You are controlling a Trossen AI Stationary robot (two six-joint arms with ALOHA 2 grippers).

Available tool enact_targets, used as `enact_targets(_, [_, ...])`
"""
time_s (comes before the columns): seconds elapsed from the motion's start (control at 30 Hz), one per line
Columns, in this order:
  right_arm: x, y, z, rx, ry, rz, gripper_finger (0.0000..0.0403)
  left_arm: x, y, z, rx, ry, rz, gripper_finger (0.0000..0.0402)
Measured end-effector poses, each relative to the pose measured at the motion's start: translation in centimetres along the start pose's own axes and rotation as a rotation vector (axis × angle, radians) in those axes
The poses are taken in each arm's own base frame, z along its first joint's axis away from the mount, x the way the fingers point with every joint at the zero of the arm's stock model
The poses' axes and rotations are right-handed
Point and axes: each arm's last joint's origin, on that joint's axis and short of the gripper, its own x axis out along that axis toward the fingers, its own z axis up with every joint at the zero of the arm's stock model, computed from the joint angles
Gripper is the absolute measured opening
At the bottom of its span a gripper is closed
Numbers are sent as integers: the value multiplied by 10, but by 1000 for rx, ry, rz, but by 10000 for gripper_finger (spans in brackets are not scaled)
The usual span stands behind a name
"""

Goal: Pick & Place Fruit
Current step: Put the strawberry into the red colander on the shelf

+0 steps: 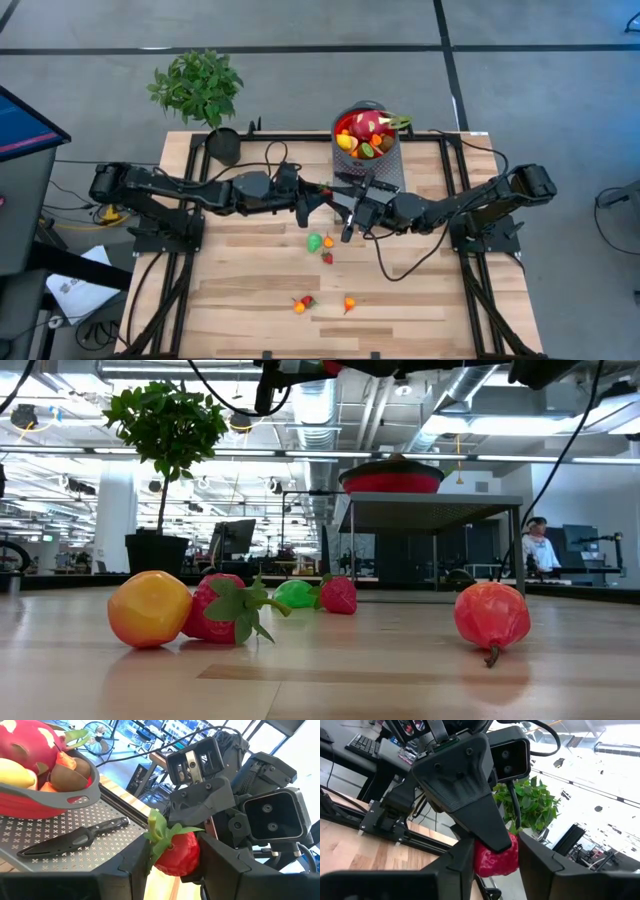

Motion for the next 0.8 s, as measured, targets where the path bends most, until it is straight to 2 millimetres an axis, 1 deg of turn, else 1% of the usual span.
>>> enact_targets(0.13, [0,0,0,2,-1,0,118,0,0,0,-4,0,-1,149])
enact_targets(0.37, [0,0,0,19,-1,4,115,2,4,3,-7,-8,5,170])
enact_targets(0.67, [0,1,-1,22,5,9,117,2,4,3,-8,-13,6,166])
enact_targets(0.8, [0,1,-1,20,6,10,118,2,4,3,44,-13,7,174])
